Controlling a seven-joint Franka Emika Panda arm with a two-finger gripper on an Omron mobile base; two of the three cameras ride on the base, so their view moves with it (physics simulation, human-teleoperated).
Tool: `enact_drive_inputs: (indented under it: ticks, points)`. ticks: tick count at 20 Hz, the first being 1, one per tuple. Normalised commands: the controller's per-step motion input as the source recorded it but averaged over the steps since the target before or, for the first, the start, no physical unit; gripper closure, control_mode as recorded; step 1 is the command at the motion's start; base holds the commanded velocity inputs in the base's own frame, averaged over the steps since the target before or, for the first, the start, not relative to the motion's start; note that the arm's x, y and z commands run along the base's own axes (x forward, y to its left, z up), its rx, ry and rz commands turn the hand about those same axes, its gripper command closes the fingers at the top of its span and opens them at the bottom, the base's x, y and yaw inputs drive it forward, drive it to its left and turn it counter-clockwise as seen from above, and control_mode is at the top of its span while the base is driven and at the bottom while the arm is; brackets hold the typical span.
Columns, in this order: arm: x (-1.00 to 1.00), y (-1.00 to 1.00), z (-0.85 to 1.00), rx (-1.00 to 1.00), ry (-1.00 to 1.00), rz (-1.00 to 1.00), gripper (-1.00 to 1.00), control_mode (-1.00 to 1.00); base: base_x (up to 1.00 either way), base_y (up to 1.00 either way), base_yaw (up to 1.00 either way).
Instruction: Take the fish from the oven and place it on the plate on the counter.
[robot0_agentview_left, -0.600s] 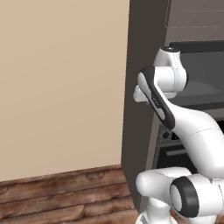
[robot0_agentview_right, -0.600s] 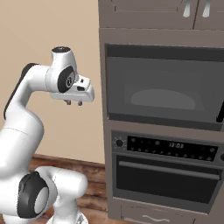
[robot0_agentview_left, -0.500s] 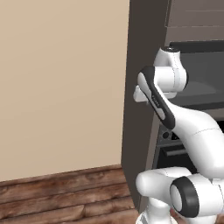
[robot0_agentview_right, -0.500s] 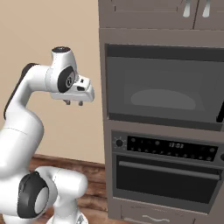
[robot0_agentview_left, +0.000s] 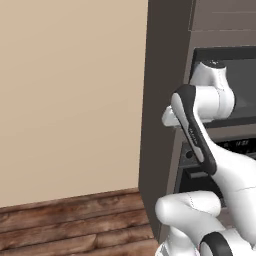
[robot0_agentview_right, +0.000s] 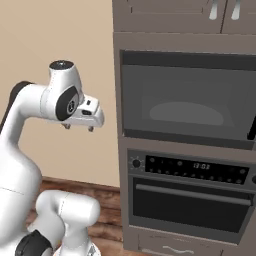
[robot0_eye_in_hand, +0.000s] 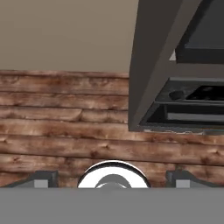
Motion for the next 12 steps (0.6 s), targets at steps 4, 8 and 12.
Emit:
enact_drive_inputs:
  ticks: [4, 8, 12]
  points:
    - [-0.93, -0.32, -0.34, 0.00, -0.14, -0.09, -1.00, -1.00, 0.00, 0.00, 0.00]
    - [-0.55, -0.54, -0.39, 0.11, -0.01, -0.19, -1.00, -1.00, 0.00, 0.00, 0.00]
    - [-0.23, -0.78, -0.47, 0.20, 0.00, -0.27, -1.00, -1.00, 0.00, 0.00, 0.00]
